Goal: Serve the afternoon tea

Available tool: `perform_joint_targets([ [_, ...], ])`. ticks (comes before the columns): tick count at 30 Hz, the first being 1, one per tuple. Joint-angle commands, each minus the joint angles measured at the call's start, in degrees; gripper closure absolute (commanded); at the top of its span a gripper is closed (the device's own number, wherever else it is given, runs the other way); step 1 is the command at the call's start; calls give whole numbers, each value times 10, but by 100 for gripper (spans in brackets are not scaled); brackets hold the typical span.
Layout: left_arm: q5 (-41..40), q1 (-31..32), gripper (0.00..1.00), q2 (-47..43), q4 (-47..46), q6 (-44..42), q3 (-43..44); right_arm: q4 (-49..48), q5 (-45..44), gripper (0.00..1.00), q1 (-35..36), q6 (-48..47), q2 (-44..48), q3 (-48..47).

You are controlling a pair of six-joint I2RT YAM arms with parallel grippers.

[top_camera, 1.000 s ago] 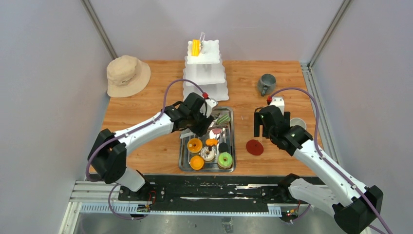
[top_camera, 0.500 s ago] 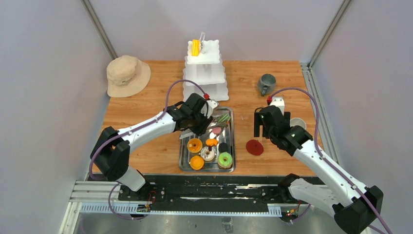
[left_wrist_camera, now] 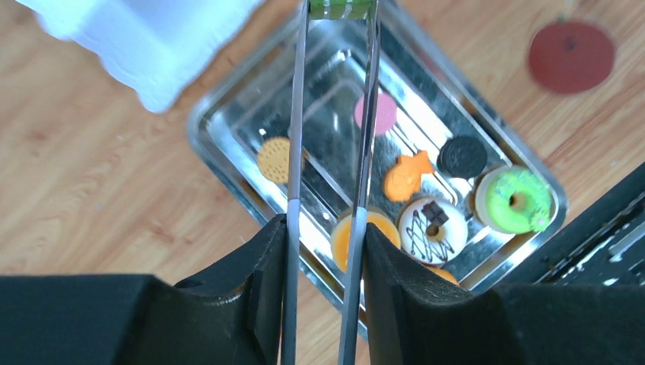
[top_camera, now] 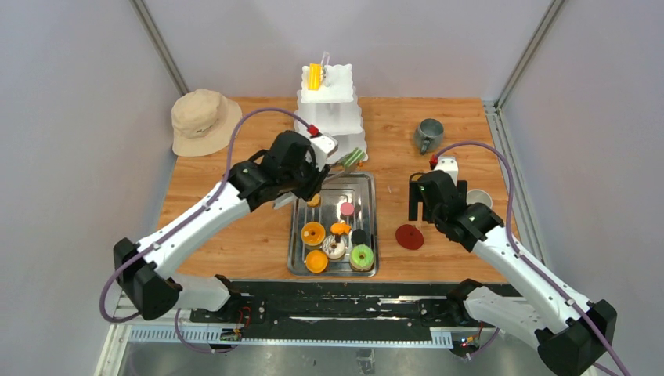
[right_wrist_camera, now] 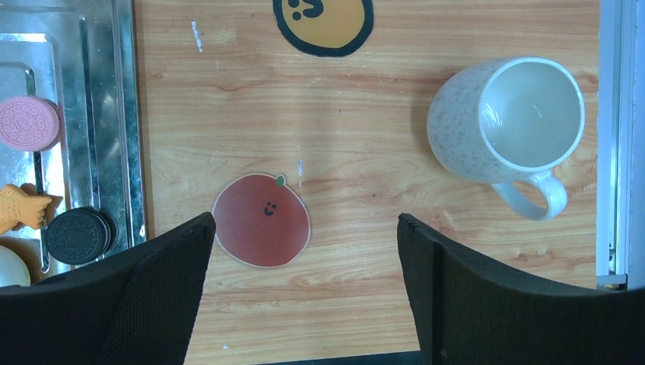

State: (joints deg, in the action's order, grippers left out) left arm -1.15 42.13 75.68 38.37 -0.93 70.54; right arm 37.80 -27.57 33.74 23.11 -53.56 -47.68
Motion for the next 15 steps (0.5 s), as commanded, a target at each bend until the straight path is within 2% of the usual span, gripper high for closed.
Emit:
perform_joint_targets([
  [1,-38,2,80,-45,7,1,71,2,-10,12,3,7,12,6],
  [6,-75,-10,81,-29,10,43,172,2,-9,12,3,8,16,5],
  [15,-165,-18,82,86,12,86,307,7,-8,12,4,7,25,1],
])
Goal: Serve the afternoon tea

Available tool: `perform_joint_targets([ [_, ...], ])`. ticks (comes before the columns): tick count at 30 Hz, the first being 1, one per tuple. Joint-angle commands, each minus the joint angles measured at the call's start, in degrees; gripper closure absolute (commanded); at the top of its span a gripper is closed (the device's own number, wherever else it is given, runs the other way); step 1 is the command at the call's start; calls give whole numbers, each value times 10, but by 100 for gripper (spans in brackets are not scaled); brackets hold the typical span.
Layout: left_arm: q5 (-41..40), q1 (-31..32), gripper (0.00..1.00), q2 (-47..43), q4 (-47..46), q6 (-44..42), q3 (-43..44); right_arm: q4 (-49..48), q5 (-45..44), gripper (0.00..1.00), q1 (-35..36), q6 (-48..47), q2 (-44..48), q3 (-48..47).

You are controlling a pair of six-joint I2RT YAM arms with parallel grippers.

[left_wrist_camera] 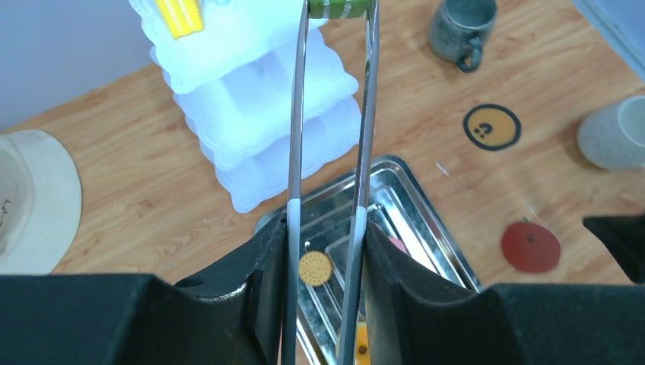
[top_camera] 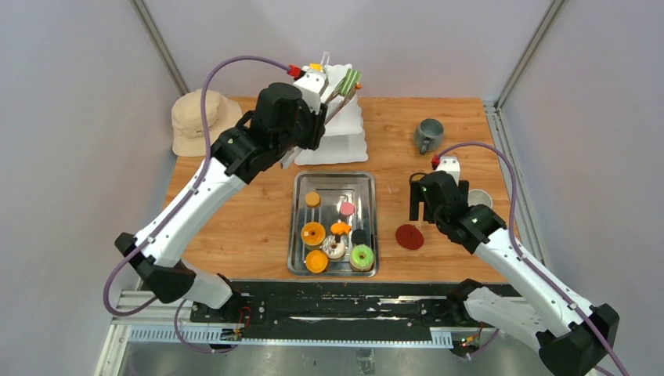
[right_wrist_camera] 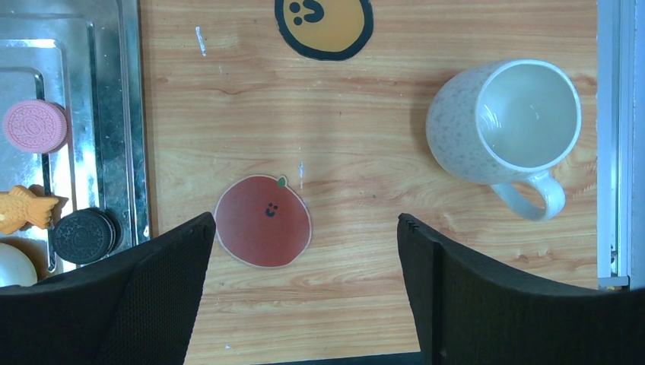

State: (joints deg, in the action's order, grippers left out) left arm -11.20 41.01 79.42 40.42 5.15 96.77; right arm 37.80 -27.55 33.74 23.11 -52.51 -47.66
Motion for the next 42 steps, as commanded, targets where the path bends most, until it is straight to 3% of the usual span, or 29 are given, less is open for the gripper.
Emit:
perform_joint_targets([
  [1,-73,-9,81,59,-10,27,56,10,-10,12,4,8,16,0],
  [16,-70,-49,76,127,-65,55,64,21,-13,12,3,8,20,-3],
  [29,-57,-53,53,158,-42,52,87,27,-14,12,4,15,27,4],
  [42,-48,-53,51,116,-35,44,95,27,-11,12,3,16,25,4],
])
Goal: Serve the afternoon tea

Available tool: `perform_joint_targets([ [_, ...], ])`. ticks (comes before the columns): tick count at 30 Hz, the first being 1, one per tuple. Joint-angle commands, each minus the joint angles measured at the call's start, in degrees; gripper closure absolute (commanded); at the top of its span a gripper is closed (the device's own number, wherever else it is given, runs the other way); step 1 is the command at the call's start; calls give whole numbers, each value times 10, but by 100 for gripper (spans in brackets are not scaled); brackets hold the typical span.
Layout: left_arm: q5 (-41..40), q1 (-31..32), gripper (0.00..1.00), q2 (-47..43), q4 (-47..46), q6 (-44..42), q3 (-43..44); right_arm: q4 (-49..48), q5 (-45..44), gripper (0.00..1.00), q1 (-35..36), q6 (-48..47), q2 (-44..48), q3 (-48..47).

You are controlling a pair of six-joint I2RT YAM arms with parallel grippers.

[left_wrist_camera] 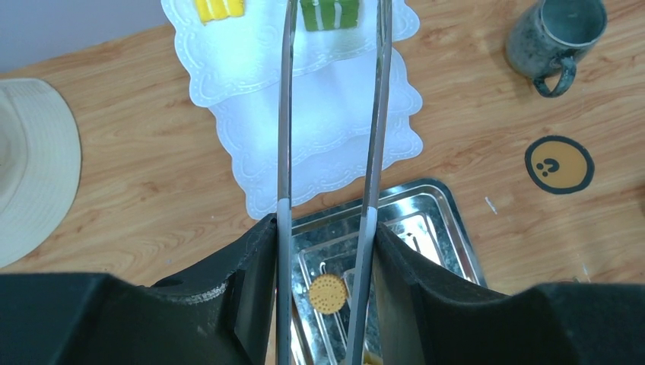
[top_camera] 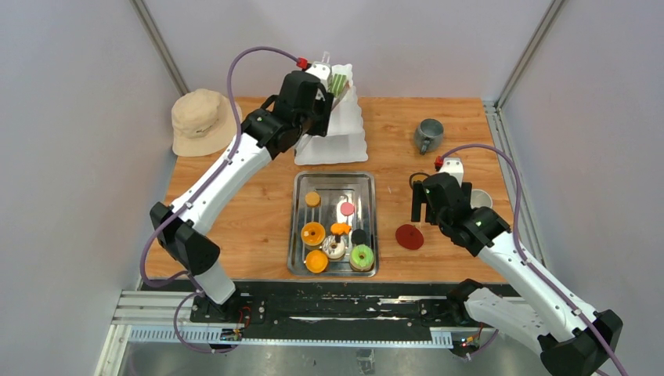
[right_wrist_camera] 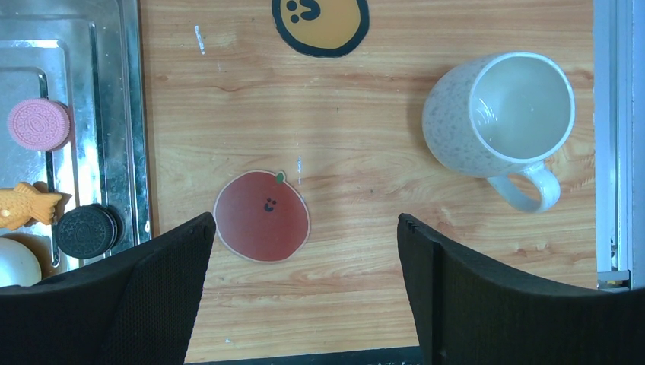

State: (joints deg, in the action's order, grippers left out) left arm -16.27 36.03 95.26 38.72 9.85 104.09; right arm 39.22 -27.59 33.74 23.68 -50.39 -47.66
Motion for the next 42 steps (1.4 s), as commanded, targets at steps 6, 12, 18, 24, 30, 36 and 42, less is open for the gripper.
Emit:
perform_joint_targets([
  [6,11,-3,51,-84,6,-7,5,7,-7,12,3,11,-2,6],
  [12,33,21,52,-207,23,-11,-125,4,-9,12,4,9,-5,9],
  [18,84,35,52,-310,59,29,-283,-7,-2,12,4,6,-12,13],
  [24,84,40,52,-353,58,78,-415,-17,6,12,3,3,-23,14],
  [30,44,39,51,-324,37,101,-474,-33,25,12,4,0,-38,13],
  [36,65,40,50,-300,-6,107,-507,-34,44,12,4,-1,-49,7],
  [42,48,40,46,-295,-17,107,-524,-35,43,12,4,-3,-50,10],
])
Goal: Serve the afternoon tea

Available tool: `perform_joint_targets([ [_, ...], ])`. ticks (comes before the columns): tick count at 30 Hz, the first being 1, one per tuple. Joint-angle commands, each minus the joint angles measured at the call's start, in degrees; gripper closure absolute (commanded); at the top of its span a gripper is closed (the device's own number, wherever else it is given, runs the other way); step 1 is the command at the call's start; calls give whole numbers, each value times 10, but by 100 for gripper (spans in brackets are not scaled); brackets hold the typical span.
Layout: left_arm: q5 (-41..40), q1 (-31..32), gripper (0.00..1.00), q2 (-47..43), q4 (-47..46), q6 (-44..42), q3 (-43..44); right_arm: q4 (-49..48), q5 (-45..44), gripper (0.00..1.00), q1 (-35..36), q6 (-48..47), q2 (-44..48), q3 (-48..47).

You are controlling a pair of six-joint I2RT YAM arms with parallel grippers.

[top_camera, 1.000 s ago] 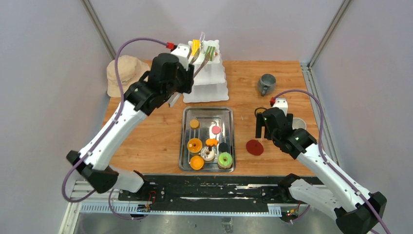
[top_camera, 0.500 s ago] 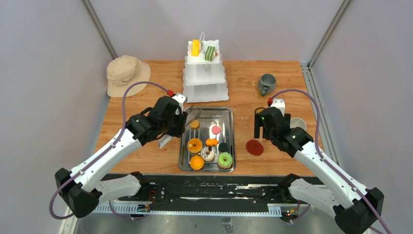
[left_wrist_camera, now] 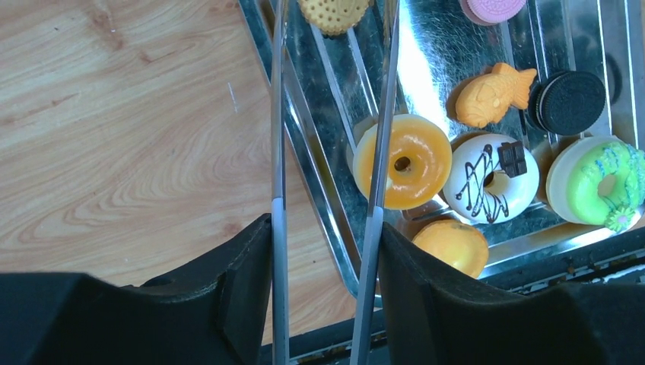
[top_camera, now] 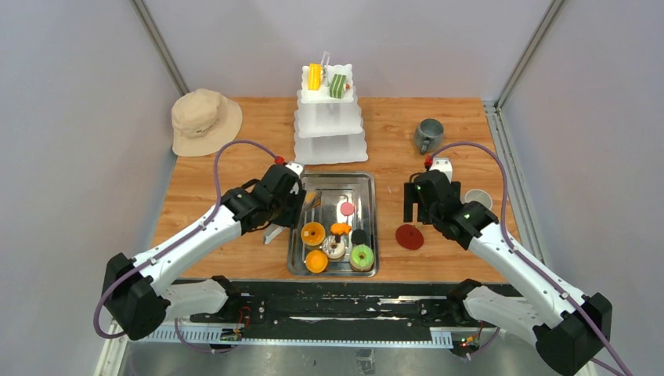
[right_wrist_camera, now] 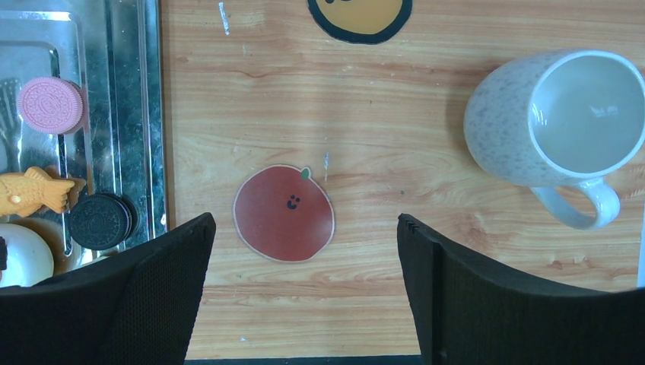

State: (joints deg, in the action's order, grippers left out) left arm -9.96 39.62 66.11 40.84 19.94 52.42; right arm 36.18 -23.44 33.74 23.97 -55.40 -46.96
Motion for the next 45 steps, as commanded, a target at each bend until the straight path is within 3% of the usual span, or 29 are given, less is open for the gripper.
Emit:
perform_joint_targets([
  [1,-17,3,46,-3,-39,4,-11,-5,1,12,3,-6,-1,3],
  [16,10,3,46,58,-62,-5,-30,-11,5,12,4,-9,-10,0],
  [24,-7,3,60,42,-46,-12,-11,-10,4,12,4,-9,-6,1],
  [38,-11,3,61,-18,31,-53,140,-5,1,12,3,-7,9,4],
  [45,-42,2,60,2,41,-78,256,0,-2,12,4,-5,16,5],
])
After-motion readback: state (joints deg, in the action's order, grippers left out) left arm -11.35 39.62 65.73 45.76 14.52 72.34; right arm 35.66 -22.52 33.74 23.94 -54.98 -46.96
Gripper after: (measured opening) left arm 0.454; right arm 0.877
